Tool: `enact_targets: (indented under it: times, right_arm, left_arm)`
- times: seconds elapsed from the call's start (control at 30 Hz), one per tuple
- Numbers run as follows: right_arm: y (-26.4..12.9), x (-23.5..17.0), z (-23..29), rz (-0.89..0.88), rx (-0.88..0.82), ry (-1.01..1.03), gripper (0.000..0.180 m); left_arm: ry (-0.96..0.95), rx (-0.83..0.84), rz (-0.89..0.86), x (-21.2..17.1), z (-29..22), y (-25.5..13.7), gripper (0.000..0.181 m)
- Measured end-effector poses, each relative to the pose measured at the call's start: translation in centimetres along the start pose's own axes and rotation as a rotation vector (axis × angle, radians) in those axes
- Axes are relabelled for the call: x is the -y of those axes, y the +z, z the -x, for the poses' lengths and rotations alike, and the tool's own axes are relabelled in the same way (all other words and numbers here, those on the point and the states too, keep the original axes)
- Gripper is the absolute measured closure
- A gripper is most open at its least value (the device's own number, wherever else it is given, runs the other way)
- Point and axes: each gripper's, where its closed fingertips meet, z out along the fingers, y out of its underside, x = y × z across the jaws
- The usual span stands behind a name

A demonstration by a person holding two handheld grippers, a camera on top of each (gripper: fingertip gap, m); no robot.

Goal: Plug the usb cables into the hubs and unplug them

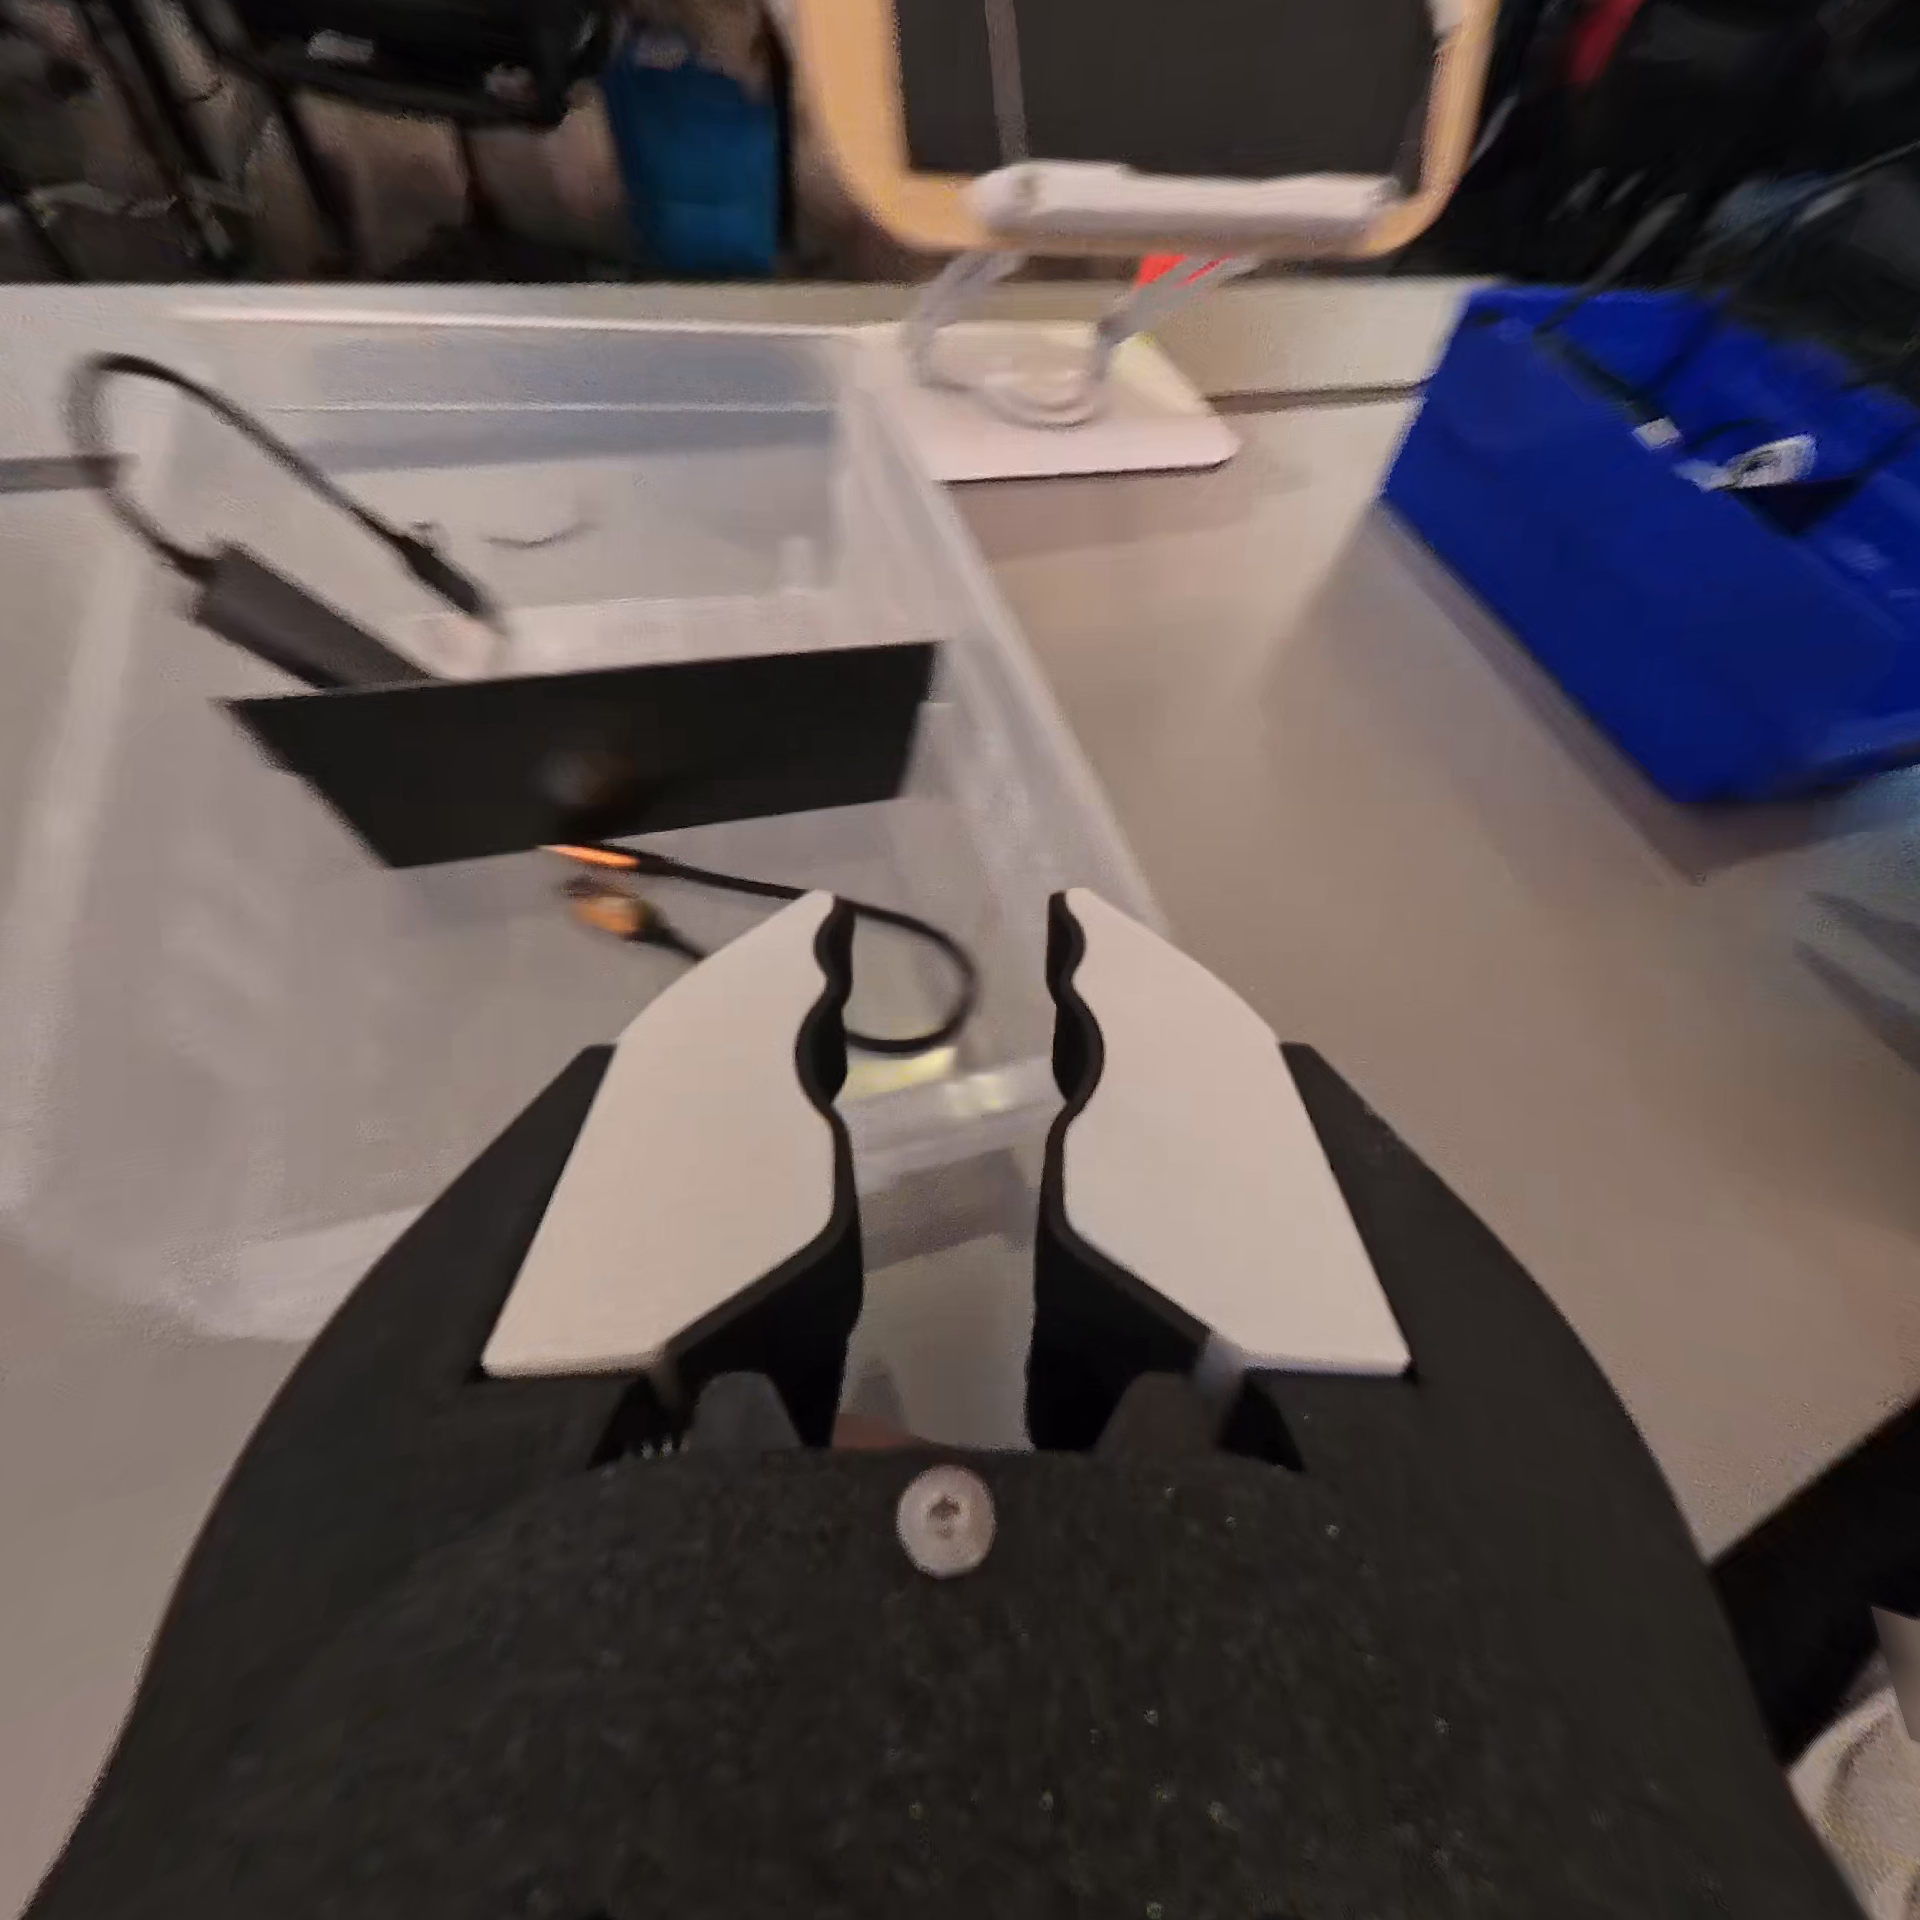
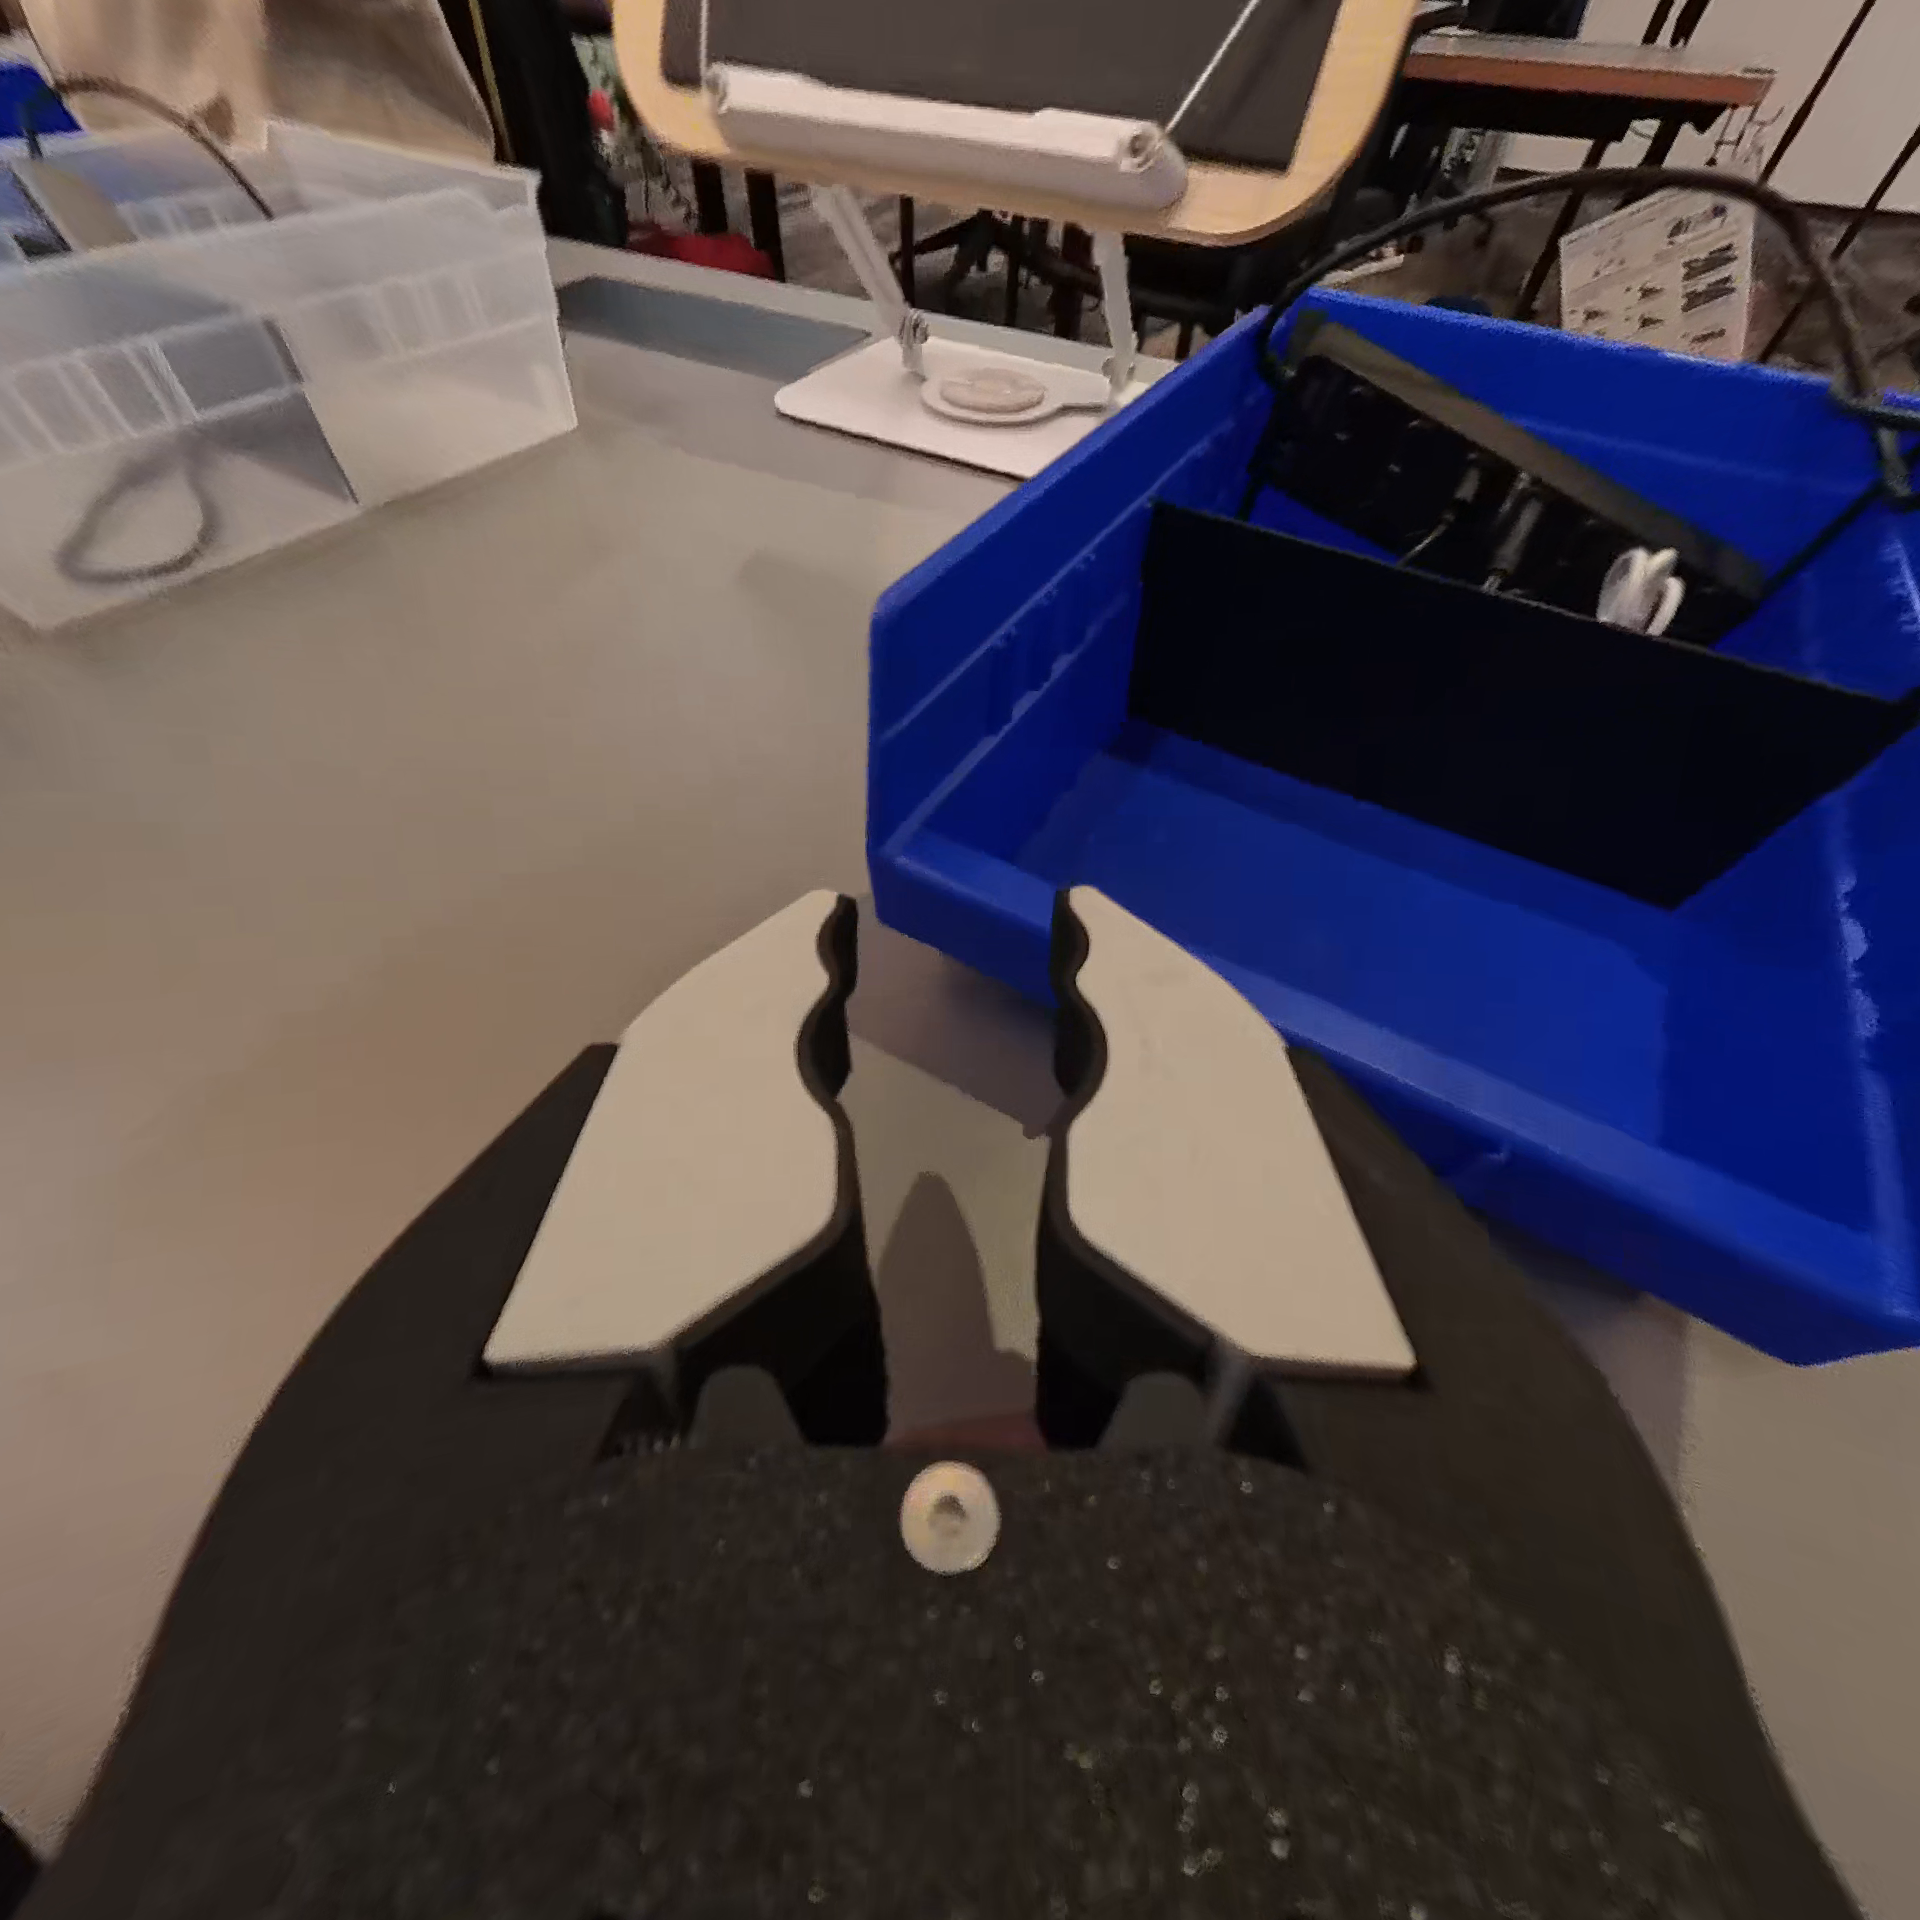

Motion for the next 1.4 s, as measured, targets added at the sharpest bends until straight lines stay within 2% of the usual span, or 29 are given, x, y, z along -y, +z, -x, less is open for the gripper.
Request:
enact_targets:
  times: [0.1, 0.17, 0.3, 0.4, 0.43, 0.5, 0.53, 0.6, 0.7, 0.87, 0.97, 1.07, 1.23, 1.33, 1.4]
  right_arm:
    - [0.1, -0.4, 0.6, 0.018, 0.015, -0.067, 0.144]
    - [0.2, -0.8, 0.9, 0.036, 0.029, -0.088, 0.144]
    - [0.0, -0.9, 1.4, 0.037, 0.052, -0.091, 0.145]
    - [-0.3, -0.9, 1.5, 0.04, 0.052, -0.089, 0.145]
    - [-0.4, -0.9, 1.5, 0.042, 0.049, -0.091, 0.145]
    - [-0.5, -0.9, 1.3, 0.041, 0.04, -0.094, 0.146]
    - [-0.6, -0.9, 1.3, 0.039, 0.038, -0.094, 0.146]
    - [-0.7, -0.9, 1.2, 0.039, 0.035, -0.088, 0.147]
    - [-0.7, -0.9, 1.0, 0.041, 0.033, -0.078, 0.148]
    - [-0.3, -1.0, 1.7, 0.048, 0.057, -0.074, 0.148]
    - [-0.2, -0.9, 2.3, 0.05, 0.06, -0.1, 0.149]
    - [-0.3, -0.8, 2.9, 0.046, 0.064, -0.133, 0.149]
    - [0.4, 1.5, 6.6, -0.05, 0.16, -0.214, 0.142]
    - [1.4, 4.0, 9.0, -0.151, 0.161, -0.335, 0.132]
    - [2.2, 5.6, 10.6, -0.198, 0.135, -0.483, 0.128]
  left_arm:
    - [0.029, 0.095, 0.188, 2.7, 6.6, 0.8, 0.136]
    - [0.035, 0.14, 0.26, 4.8, 11.0, 2.3, 0.135]
    - [-0.043, 0.112, 0.475, 6.2, 17.2, 6.5, 0.126]
    - [-0.126, 0.046, 0.564, 5.5, 18.7, 9.4, 0.134]
    - [-0.142, 0.039, 0.585, 5.1, 19.1, 10.0, 0.141]
    - [-0.167, 0.058, 0.588, 4.7, 19.9, 10.5, 0.168]
    - [-0.16, 0.076, 0.575, 4.8, 20.2, 10.5, 0.174]
    - [-0.138, 0.116, 0.567, 4.7, 20.2, 10.1, 0.175]
    - [-0.059, 0.165, 0.543, 5.2, 19.4, 9.1, 0.175]
    - [0.032, 0.192, 0.449, 8.1, 18.2, 8.5, 0.177]
    - [0.046, 0.162, 0.459, 8.6, 17.2, 8.6, 0.177]
    - [0.042, 0.096, 0.385, 10.9, 14.6, 8.2, 0.178]
    - [-0.002, -0.127, 0.187, 17.2, 6.7, 5.8, 0.178]
    - [-0.144, -0.362, 0.059, 20.4, 0.5, 3.8, 0.178]
    - [-0.251, -0.509, 0.031, 20.5, -3.5, 3.3, 0.177]
